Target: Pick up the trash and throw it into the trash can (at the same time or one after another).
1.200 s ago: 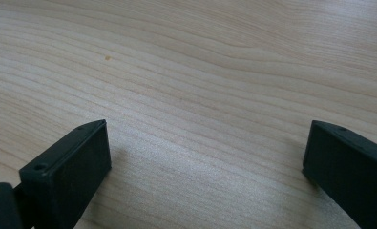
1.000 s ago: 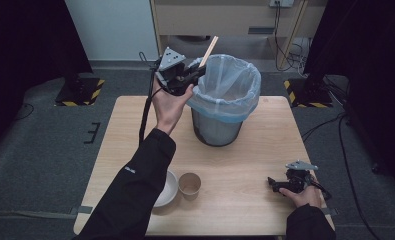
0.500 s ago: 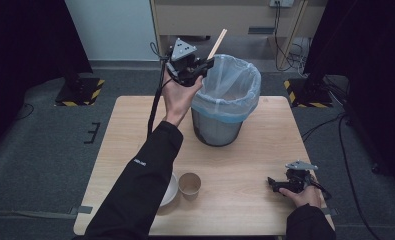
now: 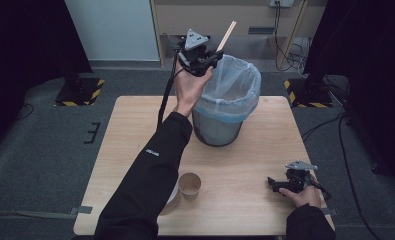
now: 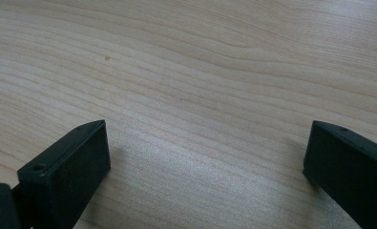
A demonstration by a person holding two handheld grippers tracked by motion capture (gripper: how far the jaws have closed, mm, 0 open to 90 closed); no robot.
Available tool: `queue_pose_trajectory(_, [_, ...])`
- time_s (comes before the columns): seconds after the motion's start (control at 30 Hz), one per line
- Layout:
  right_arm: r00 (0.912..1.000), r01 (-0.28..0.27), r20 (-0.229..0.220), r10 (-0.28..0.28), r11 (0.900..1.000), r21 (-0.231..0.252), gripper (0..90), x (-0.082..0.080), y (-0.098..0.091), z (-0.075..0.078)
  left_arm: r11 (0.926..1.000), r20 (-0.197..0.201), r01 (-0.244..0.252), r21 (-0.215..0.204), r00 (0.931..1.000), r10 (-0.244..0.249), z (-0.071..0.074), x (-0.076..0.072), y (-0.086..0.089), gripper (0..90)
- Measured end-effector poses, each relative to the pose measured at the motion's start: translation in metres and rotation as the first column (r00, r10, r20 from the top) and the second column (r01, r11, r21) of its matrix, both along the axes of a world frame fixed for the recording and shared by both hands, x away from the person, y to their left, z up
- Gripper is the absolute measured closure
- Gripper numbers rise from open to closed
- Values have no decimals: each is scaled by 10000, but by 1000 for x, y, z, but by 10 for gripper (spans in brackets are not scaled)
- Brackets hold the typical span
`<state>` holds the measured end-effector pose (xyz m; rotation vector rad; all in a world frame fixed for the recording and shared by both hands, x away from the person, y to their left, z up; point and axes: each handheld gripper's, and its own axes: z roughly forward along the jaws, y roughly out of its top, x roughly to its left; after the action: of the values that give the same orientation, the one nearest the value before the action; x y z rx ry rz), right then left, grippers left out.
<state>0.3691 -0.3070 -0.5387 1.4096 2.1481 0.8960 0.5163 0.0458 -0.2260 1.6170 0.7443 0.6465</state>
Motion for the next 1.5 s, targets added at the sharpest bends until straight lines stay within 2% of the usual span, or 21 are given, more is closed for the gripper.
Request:
queue_pose_trajectory(0.17, [10000, 0, -3, 0, 10000, -3, 19, 0, 0, 0, 9999, 14, 134, 57, 9999, -134, 0, 7, -8, 796])
queue_pose_trajectory(0.33, [10000, 3, -2, -3, 10000, 1, 19, 0, 0, 0, 9995, 59, 59, 309, 10000, -61, -4, 16, -19, 796])
queue_pose_trajectory(0.37, [10000, -2, -3, 2, 10000, 0, 19, 0, 0, 0, 9986, 64, 19, 519, 10000, -22, -7, 19, -24, 796])
queue_pose_trajectory(0.4, [10000, -3, -3, 3, 10000, 4, 19, 0, 0, 0, 9984, 54, 19, 557, 10000, -22, -9, 21, -25, 796])
queue_pose_trajectory(0.57, [10000, -5, -11, 5, 10000, 9, 19, 0, 0, 0, 9968, -96, -147, 791, 9998, 155, -17, 31, -29, 796])
queue_pose_trajectory(0.8, [10000, 18, -7, -18, 10000, 36, 19, 0, 1, 0, 9959, -236, -309, 845, 9992, 330, -24, 38, -30, 792])
queue_pose_trajectory(0.83, [10000, -13, -13, 13, 10000, 10, 19, 0, 0, 0, 9966, -299, -403, 718, 9986, 426, -27, 42, -29, 769])
queue_pose_trajectory(0.87, [10000, 19, -6, -19, 10000, 36, 18, 0, 1, 0, 9980, -378, -366, 518, 9985, 386, -30, 44, -29, 706])
queue_pose_trajectory(0.93, [10000, -2, -8, 2, 10000, 34, 19, 0, 1, 0, 9979, -318, -449, 469, 9984, 464, -34, 46, -29, 572])
queue_pose_trajectory(0.97, [10000, -2, -8, 2, 10000, 34, 19, 0, 1, 0, 9979, -318, -449, 469, 9984, 464, -34, 46, -29, 566])
queue_pose_trajectory(1.1, [10000, -62, 0, 62, 10000, 34, 18, 0, 1, 0, 9984, -203, -476, 310, 9986, 483, -35, 40, -19, 492])
queue_pose_trajectory(1.13, [10000, -62, 0, 62, 10000, 34, 18, 0, 1, 0, 9986, -200, -500, 149, 9985, 503, -31, 38, -15, 492])
queue_pose_trajectory(1.17, [10000, -77, -2, 77, 10000, 36, 18, 0, 1, 0, 9988, -36, -498, 14, 9988, 498, -25, 32, -7, 446])
queue_pose_trajectory(1.23, [9999, -107, 14, 107, 9999, 20, 18, 0, 1, 0, 9993, 131, -371, -78, 9992, 372, -14, 18, 7, 417])
queue_pose_trajectory(1.3, [9999, -107, 12, 107, 9999, 19, 17, 0, 1, 0, 9994, 175, -331, -61, 9993, 332, -11, 14, 11, 389])
queue_pose_trajectory(1.4, [9999, -109, 13, 109, 9999, 18, 18, 0, 1, 0, 9996, 289, -273, -111, 9992, 276, -1, -7, 30, 356])
queue_pose_trajectory(1.5, [9999, -102, 35, 102, 9999, 30, 17, 0, 1, 0, 9996, 330, -155, -222, 9993, 162, 2, -22, 43, 329])
